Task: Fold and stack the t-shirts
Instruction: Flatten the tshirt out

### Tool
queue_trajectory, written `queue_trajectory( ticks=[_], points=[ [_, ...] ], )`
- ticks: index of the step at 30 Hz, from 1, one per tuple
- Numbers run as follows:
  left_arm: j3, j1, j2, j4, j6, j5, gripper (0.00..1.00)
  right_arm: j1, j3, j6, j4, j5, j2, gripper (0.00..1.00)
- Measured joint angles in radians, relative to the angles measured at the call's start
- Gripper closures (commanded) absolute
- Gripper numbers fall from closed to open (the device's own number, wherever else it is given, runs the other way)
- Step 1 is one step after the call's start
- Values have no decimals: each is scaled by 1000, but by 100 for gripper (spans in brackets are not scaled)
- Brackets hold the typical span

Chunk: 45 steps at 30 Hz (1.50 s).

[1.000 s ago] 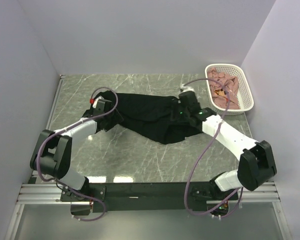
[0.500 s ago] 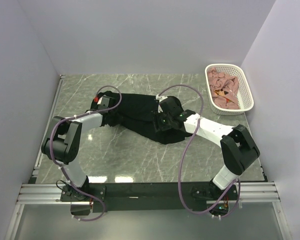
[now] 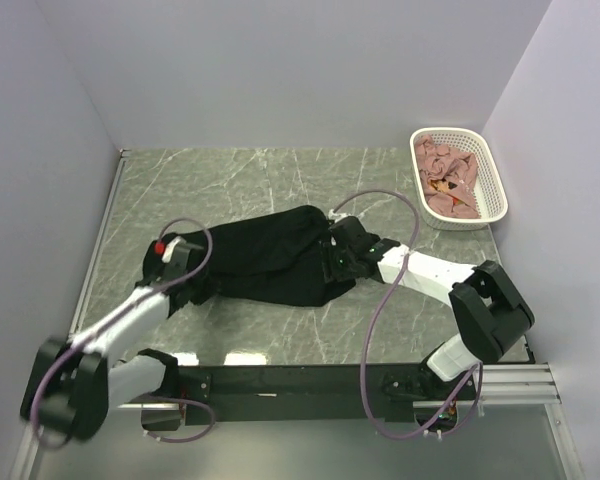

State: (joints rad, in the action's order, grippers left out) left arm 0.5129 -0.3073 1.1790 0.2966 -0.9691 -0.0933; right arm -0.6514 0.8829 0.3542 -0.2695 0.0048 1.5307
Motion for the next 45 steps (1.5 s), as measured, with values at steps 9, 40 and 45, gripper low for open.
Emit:
queue_trajectory(
  ticks=[9,40,45],
  points=[
    [-113,0,-406,196,-82,-30,50,140,-123,103,-7,37,-27,44],
    [187,-344,177,-28,-283,-48,29,172,-248,123,45,-130,-334,44],
    [221,-352,231,-48,-300,-93,32,172,-256,120,49,-132,-337,44]
  ],
)
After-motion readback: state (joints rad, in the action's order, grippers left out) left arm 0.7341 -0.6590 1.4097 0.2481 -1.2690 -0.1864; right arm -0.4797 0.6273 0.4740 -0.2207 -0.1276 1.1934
